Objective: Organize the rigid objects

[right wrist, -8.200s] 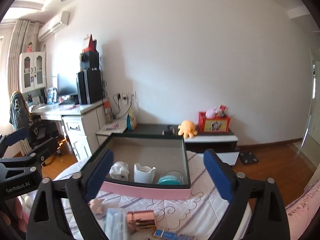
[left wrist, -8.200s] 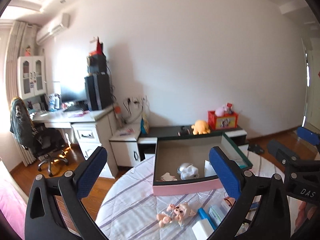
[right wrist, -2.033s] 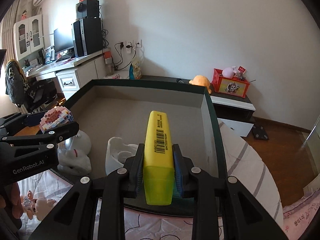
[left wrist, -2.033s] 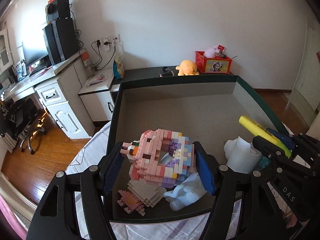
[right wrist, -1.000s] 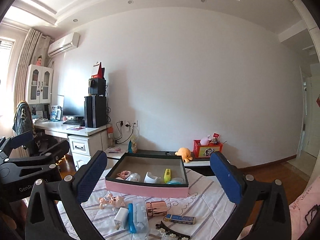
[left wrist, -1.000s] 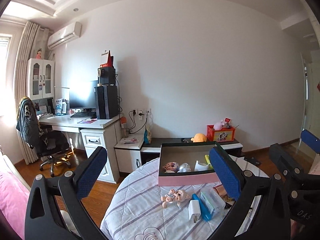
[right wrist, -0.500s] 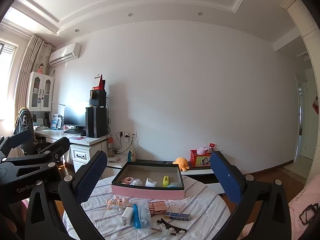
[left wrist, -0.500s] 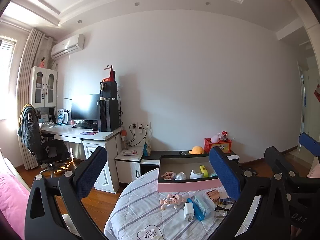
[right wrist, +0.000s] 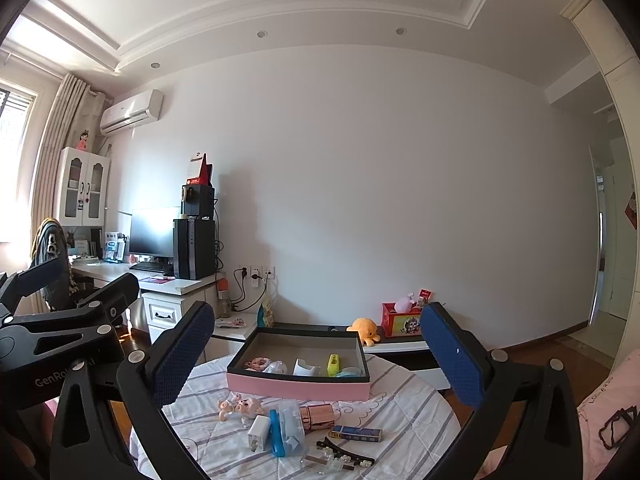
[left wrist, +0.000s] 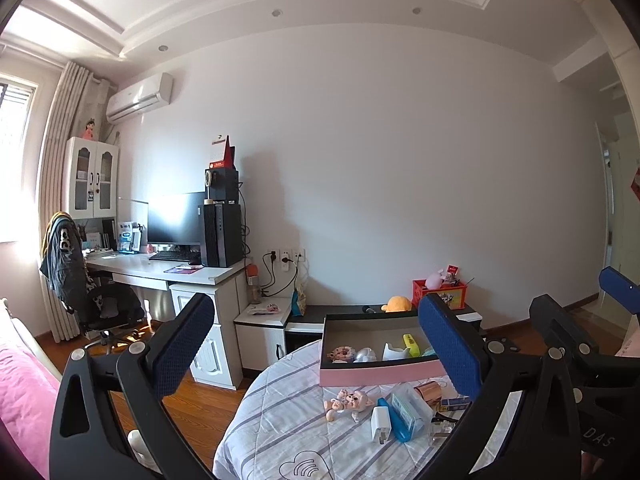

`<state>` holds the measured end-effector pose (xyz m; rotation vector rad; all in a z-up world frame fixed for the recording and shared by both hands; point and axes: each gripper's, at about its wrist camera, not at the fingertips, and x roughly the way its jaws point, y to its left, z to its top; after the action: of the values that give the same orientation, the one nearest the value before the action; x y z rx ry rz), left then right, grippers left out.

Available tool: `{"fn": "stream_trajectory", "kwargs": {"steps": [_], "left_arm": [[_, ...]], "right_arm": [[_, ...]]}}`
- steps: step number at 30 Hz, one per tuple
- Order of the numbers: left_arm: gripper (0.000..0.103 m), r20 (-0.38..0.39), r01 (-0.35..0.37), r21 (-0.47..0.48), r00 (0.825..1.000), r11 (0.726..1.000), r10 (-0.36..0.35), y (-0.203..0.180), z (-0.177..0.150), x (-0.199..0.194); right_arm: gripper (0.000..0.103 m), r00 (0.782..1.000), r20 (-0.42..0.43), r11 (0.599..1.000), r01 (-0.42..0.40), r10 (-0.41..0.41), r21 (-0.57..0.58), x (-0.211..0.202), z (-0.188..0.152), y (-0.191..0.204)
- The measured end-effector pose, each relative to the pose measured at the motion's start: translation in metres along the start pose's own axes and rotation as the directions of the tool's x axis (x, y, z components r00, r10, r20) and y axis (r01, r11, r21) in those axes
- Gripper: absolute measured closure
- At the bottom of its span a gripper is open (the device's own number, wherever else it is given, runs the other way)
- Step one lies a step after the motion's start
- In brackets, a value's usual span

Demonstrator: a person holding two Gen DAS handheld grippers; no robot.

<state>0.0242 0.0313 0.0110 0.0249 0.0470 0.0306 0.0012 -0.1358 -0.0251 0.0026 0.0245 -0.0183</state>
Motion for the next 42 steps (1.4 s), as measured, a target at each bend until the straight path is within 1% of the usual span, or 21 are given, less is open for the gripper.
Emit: {"fn": "stream_trajectory", "kwargs": {"steps": [23,26,29,32,34,35,36,38,39,40,42], "left_arm": [[0.000,-0.019,0.004,0.001,1.000,1.000,-0.004,-0.003,-0.006,0.003],[0.000,-0.037,0.012,0.006,0.999,1.000,-0.012,-0.005,-0.010,0.008],[0.000,-0.063,0.024,0.013,0.998,1.000,-0.023,-0.010,-0.017,0.018],[0.000,-0.123,0.058,0.007,0.991,0.998,-0.057,-0.014,-0.032,0.035],[0.000,-0.188,0.080,-0.007,0.979,0.997,-0.080,-0.018,-0.047,0.052],[0.000,-0.229,0.091,-0.011,0.969,0.996,-0.091,-0.020,-0.057,0.062],[0.000,-0.278,0.102,-0.014,0.955,0.995,-0.102,-0.024,-0.068,0.073],[0.000,-0.361,0.126,-0.027,0.924,0.992,-0.128,-0.029,-0.092,0.094],[0.000,-0.407,0.131,-0.035,0.904,0.991,-0.134,-0.033,-0.105,0.104],[0.000,-0.455,0.139,-0.042,0.879,0.989,-0.143,-0.036,-0.117,0.115],[0.000,-0.521,0.152,-0.054,0.839,0.987,-0.158,-0.041,-0.138,0.132]], "right_arm": [[0.000,1.000,-0.023,1.000,0.005,-0.005,0.007,0.002,0.000,-0.003],[0.000,0.999,-0.032,1.000,0.008,-0.008,0.006,0.005,-0.003,-0.004],[0.000,0.998,-0.059,1.000,0.012,-0.012,0.008,0.012,-0.009,-0.007],[0.000,0.995,-0.100,1.000,0.027,-0.026,0.008,0.024,-0.022,-0.012],[0.000,0.989,-0.142,0.999,0.044,-0.043,0.001,0.036,-0.034,-0.017],[0.000,0.984,-0.170,0.999,0.051,-0.051,-0.005,0.044,-0.043,-0.019],[0.000,0.979,-0.197,0.998,0.054,-0.055,-0.011,0.051,-0.050,-0.020],[0.000,0.963,-0.261,0.998,0.067,-0.069,-0.019,0.067,-0.069,-0.026],[0.000,0.956,-0.284,0.997,0.070,-0.072,-0.017,0.072,-0.076,-0.029],[0.000,0.948,-0.309,0.997,0.074,-0.075,-0.015,0.079,-0.085,-0.033],[0.000,0.932,-0.352,0.996,0.086,-0.085,-0.014,0.090,-0.099,-0.040]]}}
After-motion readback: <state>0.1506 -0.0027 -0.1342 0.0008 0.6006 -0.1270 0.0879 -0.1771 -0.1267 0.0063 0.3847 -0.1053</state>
